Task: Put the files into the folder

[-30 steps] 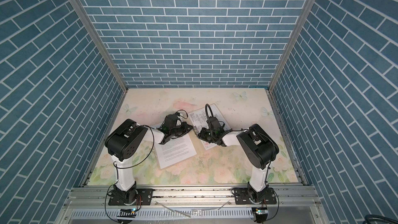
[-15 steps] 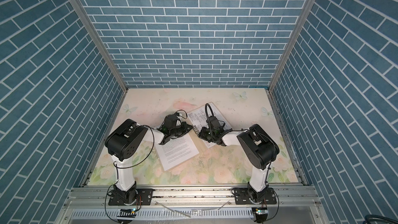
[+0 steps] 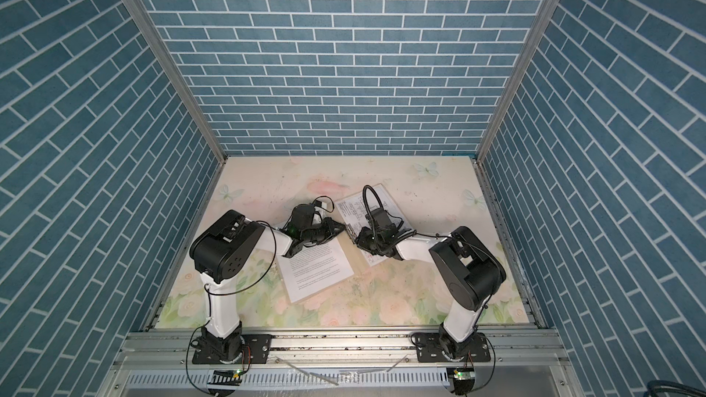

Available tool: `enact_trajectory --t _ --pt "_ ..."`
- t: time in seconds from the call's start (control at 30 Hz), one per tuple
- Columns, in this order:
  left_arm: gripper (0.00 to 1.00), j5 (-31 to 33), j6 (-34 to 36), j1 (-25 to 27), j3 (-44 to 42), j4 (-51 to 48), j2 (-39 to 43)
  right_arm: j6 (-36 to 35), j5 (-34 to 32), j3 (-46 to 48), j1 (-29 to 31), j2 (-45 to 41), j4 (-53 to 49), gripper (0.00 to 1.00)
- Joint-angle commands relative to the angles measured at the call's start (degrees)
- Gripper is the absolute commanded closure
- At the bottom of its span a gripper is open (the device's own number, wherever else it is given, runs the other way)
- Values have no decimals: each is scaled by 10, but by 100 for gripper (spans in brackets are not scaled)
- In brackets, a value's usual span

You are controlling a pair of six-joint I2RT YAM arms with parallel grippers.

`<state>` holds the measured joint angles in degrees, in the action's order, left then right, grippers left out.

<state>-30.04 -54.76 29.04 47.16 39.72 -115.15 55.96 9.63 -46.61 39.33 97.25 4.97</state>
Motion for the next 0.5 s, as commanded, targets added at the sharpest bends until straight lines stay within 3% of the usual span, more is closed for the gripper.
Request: enact_trajectory --t 0.0,0.13,0.47 --pt "83 -28 19 3 4 -53 -30 -45 -50 3 -6 -47 -74 59" --pt "83 -46 25 3 13 -54 -34 -94 -88 10 -32 -97 -96 49" --pt "77 -63 61 8 45 -95 -23 -140 -69 66 -135 -172 -74 40"
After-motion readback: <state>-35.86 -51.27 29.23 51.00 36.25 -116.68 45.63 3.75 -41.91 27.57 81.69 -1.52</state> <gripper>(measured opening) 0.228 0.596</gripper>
